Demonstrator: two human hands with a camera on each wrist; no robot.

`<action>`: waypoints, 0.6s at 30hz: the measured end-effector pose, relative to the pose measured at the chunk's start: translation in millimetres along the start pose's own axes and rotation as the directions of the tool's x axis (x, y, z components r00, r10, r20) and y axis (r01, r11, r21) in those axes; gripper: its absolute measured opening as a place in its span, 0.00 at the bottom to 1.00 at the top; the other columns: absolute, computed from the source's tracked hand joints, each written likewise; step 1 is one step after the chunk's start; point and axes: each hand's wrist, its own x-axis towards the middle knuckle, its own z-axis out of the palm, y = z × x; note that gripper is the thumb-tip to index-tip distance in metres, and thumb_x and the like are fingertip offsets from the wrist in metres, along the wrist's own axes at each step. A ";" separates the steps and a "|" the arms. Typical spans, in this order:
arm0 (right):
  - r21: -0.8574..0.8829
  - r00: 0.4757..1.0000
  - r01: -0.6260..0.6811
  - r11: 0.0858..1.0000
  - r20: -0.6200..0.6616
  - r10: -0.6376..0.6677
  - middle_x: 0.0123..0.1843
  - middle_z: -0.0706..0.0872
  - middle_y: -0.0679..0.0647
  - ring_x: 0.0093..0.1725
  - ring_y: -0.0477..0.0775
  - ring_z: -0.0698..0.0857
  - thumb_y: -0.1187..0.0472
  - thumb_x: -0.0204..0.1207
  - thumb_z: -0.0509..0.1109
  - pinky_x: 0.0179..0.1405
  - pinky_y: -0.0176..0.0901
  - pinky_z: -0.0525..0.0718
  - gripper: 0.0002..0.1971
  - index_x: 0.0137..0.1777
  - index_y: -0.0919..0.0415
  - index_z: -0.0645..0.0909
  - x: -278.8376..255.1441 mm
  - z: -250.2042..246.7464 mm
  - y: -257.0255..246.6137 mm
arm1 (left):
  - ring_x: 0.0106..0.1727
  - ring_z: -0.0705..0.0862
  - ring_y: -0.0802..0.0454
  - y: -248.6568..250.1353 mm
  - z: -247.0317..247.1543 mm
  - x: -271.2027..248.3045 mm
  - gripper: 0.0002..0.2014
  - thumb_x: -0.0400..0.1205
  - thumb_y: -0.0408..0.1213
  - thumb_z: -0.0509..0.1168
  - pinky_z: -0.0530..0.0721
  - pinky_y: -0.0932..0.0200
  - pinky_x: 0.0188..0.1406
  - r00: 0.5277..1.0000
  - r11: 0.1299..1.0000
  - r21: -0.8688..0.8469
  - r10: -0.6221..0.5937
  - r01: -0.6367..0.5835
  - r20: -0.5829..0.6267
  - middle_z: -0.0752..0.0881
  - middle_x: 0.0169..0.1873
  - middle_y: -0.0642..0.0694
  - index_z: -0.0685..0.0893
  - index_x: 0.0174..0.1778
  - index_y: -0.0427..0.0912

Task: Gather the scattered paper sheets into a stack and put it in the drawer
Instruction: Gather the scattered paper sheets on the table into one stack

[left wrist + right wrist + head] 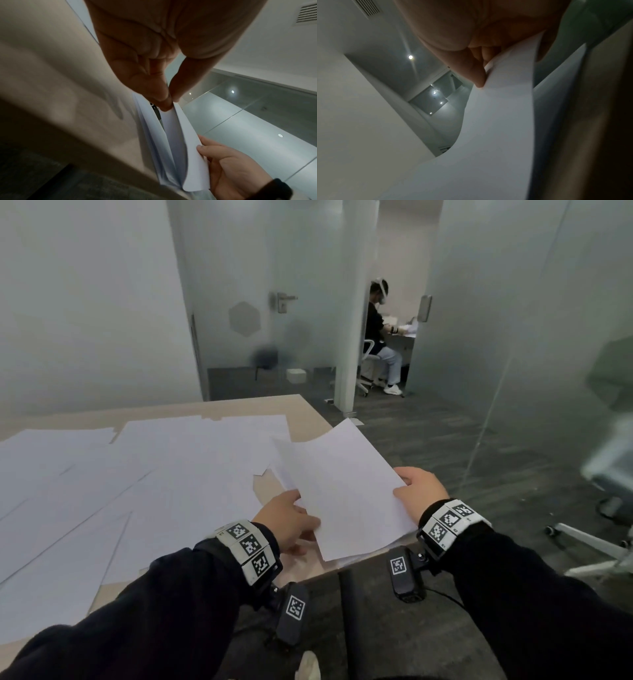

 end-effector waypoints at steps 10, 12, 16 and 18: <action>-0.130 0.994 -0.066 0.989 0.076 0.076 0.61 0.88 0.62 0.59 0.63 0.85 0.71 0.75 0.60 0.54 0.43 0.79 0.18 0.60 0.65 0.86 29.3 -5.8 24.3 | 0.23 0.81 0.46 -2.0 20.0 0.7 0.25 0.79 0.36 0.71 0.76 0.60 0.19 0.992 0.992 -0.048 -0.121 0.119 -0.041 0.87 0.33 0.37 0.74 0.70 0.29; -0.123 0.991 -0.112 0.986 0.054 0.119 0.62 0.86 0.55 0.72 0.62 0.79 0.62 0.78 0.59 0.66 0.42 0.74 0.18 0.64 0.61 0.83 32.5 -4.1 24.7 | 0.25 0.80 0.47 -4.2 14.6 -3.8 0.29 0.80 0.39 0.70 0.75 0.60 0.20 0.990 0.993 -0.049 -0.108 0.104 -0.093 0.89 0.36 0.39 0.70 0.76 0.34; -0.084 0.996 -0.084 0.993 -0.031 0.081 0.75 0.80 0.52 0.75 0.59 0.76 0.59 0.79 0.63 0.75 0.50 0.72 0.25 0.78 0.55 0.74 24.0 1.2 9.5 | 0.34 0.86 0.50 -2.6 -4.4 -19.6 0.32 0.82 0.44 0.67 0.79 0.59 0.25 0.988 0.994 0.107 0.005 0.011 -0.153 0.91 0.44 0.46 0.65 0.82 0.52; -0.027 0.999 0.010 1.000 -0.041 -0.011 0.74 0.80 0.53 0.72 0.56 0.79 0.59 0.79 0.65 0.73 0.50 0.74 0.24 0.76 0.54 0.76 15.1 8.9 -10.6 | 0.37 0.87 0.53 -2.6 -16.9 -32.0 0.22 0.82 0.43 0.66 0.80 0.59 0.29 0.983 0.986 0.153 0.085 -0.060 -0.161 0.91 0.44 0.50 0.75 0.73 0.53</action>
